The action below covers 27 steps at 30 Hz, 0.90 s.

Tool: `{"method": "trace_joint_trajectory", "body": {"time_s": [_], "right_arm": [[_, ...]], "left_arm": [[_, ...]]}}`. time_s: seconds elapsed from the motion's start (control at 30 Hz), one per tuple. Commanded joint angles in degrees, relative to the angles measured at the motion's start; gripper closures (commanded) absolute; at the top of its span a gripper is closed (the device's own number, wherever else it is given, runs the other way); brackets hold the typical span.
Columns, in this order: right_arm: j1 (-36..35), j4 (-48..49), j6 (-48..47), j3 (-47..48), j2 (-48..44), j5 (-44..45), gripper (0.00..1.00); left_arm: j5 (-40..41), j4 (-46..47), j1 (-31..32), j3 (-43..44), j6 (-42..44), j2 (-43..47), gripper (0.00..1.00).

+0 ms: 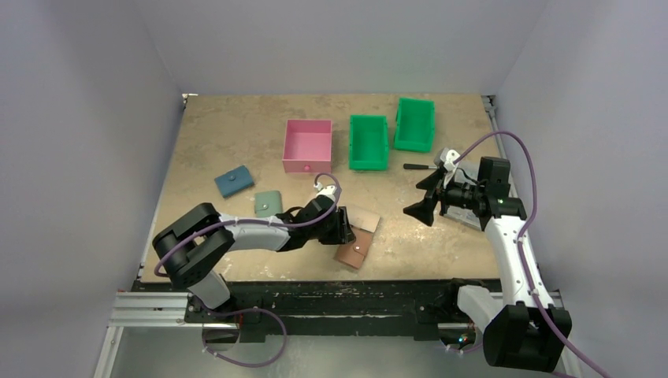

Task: Take the credit cards out of the card holder
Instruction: Move the card holder to the center of the board.

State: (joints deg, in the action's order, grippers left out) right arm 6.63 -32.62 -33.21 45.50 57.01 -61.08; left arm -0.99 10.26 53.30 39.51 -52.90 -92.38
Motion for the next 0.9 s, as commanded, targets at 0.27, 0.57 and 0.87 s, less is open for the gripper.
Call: {"method": "trace_joint_trajectory", "body": {"time_s": [0.27, 0.57, 0.87], "right_arm": [[-0.6, -0.2, -1.2, 0.2, 0.0, -0.4, 0.01], [-10.6, -3.4, -6.6, 1.2, 5.0, 4.1, 0.01], [-19.5, -4.1, -9.6, 4.7, 11.4, 8.6, 0.04]], "left_arm": [[3.0, 0.5, 0.3, -1.4, 0.4, -1.0, 0.96], [9.0, 5.1, 0.1, -8.7, -5.6, 6.4, 1.0], [10.2, 11.7, -5.3, -5.9, -11.3, -0.6, 1.0]]}}
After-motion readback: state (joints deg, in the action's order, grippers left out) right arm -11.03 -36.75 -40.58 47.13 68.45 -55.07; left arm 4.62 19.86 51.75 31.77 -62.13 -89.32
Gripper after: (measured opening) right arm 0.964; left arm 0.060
